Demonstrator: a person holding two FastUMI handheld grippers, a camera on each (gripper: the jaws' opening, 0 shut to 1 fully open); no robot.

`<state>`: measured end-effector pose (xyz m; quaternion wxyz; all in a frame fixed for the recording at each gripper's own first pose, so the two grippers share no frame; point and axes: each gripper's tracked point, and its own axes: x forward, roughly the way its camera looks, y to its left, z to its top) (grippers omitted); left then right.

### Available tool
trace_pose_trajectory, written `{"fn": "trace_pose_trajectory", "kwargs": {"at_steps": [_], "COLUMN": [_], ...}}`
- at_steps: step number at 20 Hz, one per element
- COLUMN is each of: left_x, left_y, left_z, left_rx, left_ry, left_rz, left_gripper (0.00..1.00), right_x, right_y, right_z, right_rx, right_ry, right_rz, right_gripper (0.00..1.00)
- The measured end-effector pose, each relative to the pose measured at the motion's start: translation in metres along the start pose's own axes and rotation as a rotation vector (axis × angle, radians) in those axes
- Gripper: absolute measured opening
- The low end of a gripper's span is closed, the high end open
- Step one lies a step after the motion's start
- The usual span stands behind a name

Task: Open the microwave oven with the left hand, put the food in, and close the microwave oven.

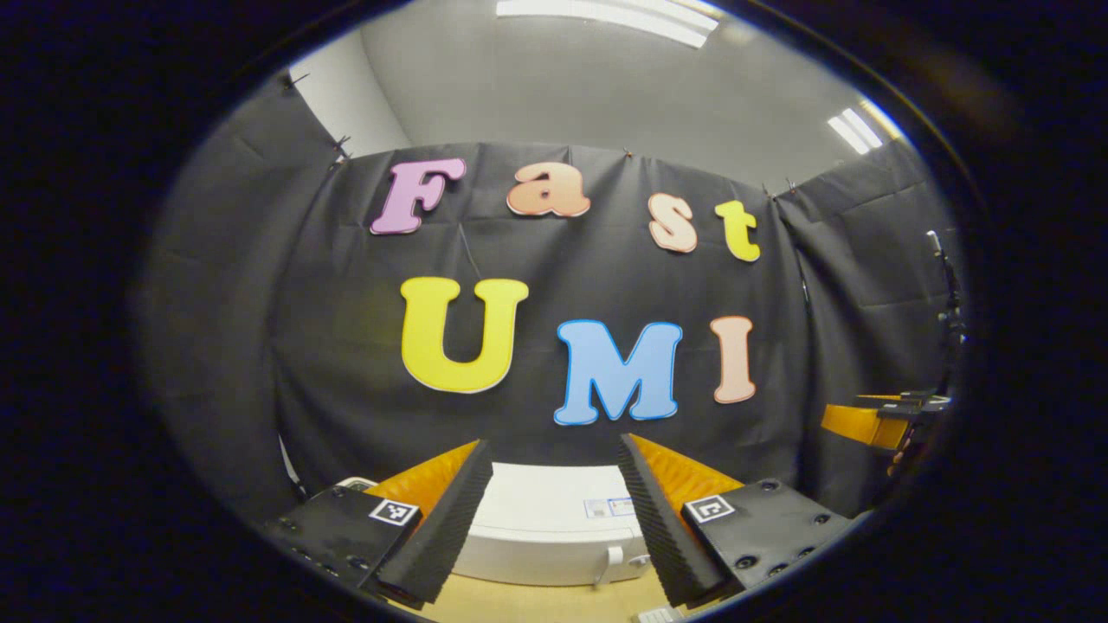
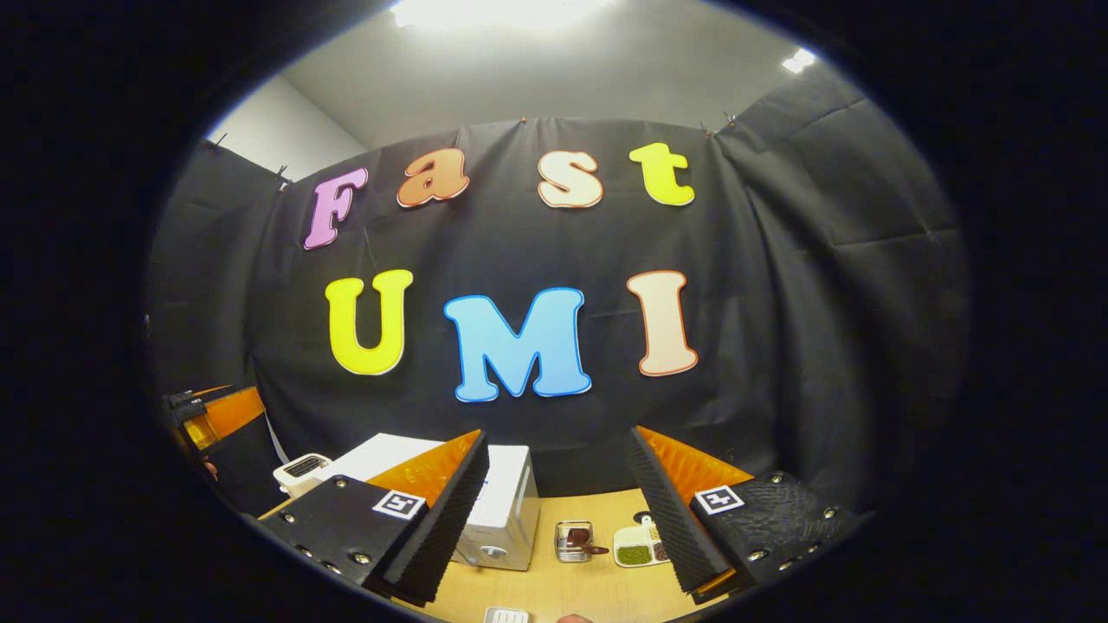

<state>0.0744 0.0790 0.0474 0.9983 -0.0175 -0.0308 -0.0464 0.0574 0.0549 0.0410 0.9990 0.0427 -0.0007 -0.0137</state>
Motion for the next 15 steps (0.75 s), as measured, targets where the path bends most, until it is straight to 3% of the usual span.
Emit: {"fn": "trace_pose_trajectory", "kwargs": {"at_steps": [7, 9, 15], "left_x": [-0.026, -0.032, -0.036], "left_y": [-0.002, 0.003, 0.008], "left_z": [0.013, 0.014, 0.019], "left_rx": [-0.009, 0.001, -0.003], "left_ry": [-0.021, -0.033, -0.050], "left_rz": [-0.077, -0.085, -0.099], "left_gripper": [0.94, 0.98, 0.94], "right_x": [-0.025, -0.032, -0.042], "right_y": [0.038, 0.043, 0.045], "right_z": [0.017, 0.016, 0.015], "right_rx": [-0.035, -0.037, -0.044], "right_ry": [-0.037, -0.042, -0.038], "right_rz": [0.013, 0.003, -0.032], "right_gripper": [0.97, 0.97, 0.97]}}
